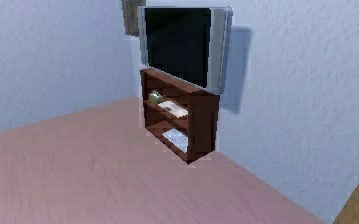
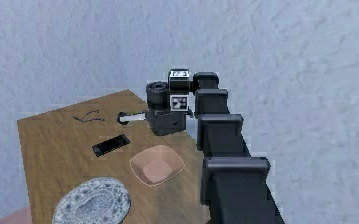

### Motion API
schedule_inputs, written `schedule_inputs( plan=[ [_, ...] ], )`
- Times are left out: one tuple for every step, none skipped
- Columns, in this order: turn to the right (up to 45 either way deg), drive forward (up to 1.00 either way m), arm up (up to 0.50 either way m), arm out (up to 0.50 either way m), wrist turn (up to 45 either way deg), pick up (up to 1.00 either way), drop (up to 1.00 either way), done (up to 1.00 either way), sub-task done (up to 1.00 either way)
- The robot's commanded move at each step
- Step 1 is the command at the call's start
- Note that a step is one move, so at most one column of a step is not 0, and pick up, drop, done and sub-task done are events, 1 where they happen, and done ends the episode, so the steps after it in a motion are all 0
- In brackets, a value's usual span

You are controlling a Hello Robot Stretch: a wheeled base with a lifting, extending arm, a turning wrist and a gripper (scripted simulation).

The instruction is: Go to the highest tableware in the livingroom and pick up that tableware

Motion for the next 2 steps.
schedule_inputs(
  plan=[
    [0.0, 0.00, -0.30, 0.00, 0.0, 0.00, 0.00, 0.00, 0.00],
    [0.0, 0.00, 0.00, 0.00, 0.0, 1.00, 0.00, 0.00, 0.00]
  ],
)
